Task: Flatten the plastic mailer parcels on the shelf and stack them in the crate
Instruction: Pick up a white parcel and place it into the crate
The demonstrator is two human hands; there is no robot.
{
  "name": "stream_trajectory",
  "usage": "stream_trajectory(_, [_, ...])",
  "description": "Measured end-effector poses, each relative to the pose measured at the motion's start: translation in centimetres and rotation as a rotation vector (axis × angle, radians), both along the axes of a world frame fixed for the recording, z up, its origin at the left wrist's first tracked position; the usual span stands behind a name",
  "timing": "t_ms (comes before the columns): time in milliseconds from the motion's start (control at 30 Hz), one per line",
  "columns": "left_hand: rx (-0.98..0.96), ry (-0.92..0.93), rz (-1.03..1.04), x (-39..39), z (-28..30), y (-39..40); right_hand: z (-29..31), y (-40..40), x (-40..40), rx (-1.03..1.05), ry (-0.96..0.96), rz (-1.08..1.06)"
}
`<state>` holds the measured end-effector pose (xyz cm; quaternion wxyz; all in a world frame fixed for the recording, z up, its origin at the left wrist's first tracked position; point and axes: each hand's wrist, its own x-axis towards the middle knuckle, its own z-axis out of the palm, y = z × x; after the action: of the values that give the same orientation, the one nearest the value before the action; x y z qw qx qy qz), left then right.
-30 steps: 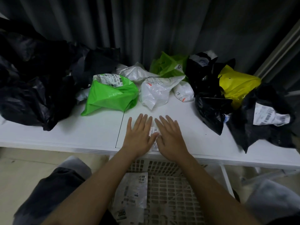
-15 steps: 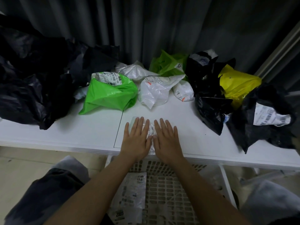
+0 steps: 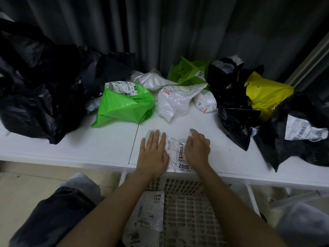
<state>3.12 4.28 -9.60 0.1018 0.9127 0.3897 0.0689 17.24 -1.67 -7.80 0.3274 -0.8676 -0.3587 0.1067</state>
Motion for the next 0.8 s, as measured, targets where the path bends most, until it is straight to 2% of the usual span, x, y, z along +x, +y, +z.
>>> stream_trajectory(67, [-0.001, -0.001, -0.030, -0.2, 0.2, 0.2, 0.5, 0.9, 1.3, -0.115, 0.172, -0.018])
stream_trajectory(167, [0.001, -0.002, -0.042, -0.5, 0.1, 0.6, 1.1, 1.8, 2.4, -0.138, 0.361, 0.058])
stream_trajectory(300, [0.008, -0.040, -0.031, -0.5, -0.1, 0.9, 1.8, 1.8, 2.8, -0.246, 0.315, 0.225])
stream_trajectory(467, [-0.027, -0.055, -0.035, -0.7, -0.4, 1.0, 2.0, 0.9, 2.4, -0.310, 0.130, 0.338])
stream_trajectory(533, [-0.063, -0.093, -0.034, -0.8, -0.5, 0.9, 1.6, 0.7, 2.3, -0.262, 0.091, 0.315])
stream_trajectory(633, [-0.127, -0.159, -0.017, -0.9, -0.4, 1.0, 1.4, 0.6, 2.3, -0.181, 0.140, 0.247])
stream_trajectory(800, [-0.153, -0.145, 0.004, -0.8, -0.2, 0.9, 1.3, -0.2, 2.9, -0.043, 0.203, 0.075])
